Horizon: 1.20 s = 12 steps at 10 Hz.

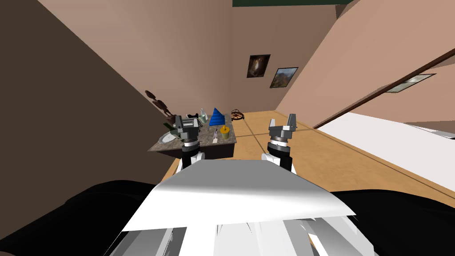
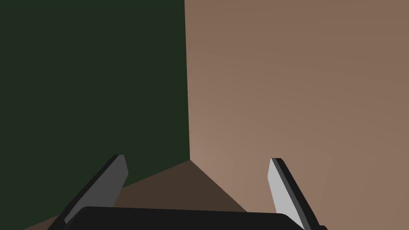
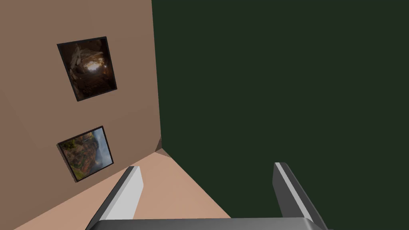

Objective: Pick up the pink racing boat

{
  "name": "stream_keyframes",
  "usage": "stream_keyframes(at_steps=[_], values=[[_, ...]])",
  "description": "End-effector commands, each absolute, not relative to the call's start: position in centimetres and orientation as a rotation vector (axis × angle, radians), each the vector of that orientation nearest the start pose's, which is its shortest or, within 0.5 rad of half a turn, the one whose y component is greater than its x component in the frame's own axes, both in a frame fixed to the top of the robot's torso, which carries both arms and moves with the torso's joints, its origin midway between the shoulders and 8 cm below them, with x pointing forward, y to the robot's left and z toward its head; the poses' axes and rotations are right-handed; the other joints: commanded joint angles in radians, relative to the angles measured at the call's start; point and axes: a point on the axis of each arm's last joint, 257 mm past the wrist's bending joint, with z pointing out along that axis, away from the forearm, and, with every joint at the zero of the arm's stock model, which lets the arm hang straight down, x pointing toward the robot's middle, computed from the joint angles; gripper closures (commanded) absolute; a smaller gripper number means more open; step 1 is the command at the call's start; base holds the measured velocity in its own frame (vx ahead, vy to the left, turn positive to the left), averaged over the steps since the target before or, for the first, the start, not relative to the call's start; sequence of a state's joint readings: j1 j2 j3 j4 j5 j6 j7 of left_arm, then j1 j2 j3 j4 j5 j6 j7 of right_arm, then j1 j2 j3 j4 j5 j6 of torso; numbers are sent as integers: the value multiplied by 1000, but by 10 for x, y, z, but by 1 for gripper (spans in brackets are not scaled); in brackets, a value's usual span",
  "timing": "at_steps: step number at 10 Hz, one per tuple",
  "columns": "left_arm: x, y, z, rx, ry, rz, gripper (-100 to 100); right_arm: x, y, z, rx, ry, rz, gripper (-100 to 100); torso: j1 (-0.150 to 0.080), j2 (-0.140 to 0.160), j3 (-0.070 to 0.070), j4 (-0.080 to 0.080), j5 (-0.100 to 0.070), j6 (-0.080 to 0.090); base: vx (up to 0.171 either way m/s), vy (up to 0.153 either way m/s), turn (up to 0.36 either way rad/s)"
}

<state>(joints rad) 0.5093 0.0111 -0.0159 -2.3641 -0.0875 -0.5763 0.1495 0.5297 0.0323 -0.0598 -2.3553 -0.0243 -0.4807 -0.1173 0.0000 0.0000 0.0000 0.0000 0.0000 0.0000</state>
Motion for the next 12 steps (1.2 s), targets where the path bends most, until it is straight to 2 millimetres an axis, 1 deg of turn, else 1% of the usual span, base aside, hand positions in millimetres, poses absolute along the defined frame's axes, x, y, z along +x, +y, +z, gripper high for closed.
stream_keyframes(at_steps=[1, 5, 8, 9, 11, 12], values=[[316, 253, 66, -518, 574, -1438, -100, 324, -305, 46, 701, 515, 1361, 0, 0, 0, 0, 0, 0, 0, -4, 17, -29], [324, 253, 47, -524, 704, -1436, -100, 324, -305, 46, 701, 515, 1361, 0, 5, 1, 1, 0, 1, 0, -17, 62, -55], [330, 260, 27, -561, 814, -1424, -100, 324, -305, 46, 701, 515, 1361, 0, 9, 2, 1, 0, 2, 0, -32, 127, -84], [330, 259, 27, -554, 824, -1424, -100, 324, -305, 46, 701, 515, 1361, 0, 10, 3, 2, 1, 2, 0, -36, 94, -31], [333, 266, 11, -587, 905, -1412, -100, 324, -305, 46, 701, 515, 1361, 0, 6, 2, 1, 0, 1, 0, -41, 84, -71], [335, 270, 3, -607, 943, -1404, -100, 324, -305, 46, 701, 515, 1361, 0, 7, 3, 2, 1, 2, 0, -51, 146, -83]])
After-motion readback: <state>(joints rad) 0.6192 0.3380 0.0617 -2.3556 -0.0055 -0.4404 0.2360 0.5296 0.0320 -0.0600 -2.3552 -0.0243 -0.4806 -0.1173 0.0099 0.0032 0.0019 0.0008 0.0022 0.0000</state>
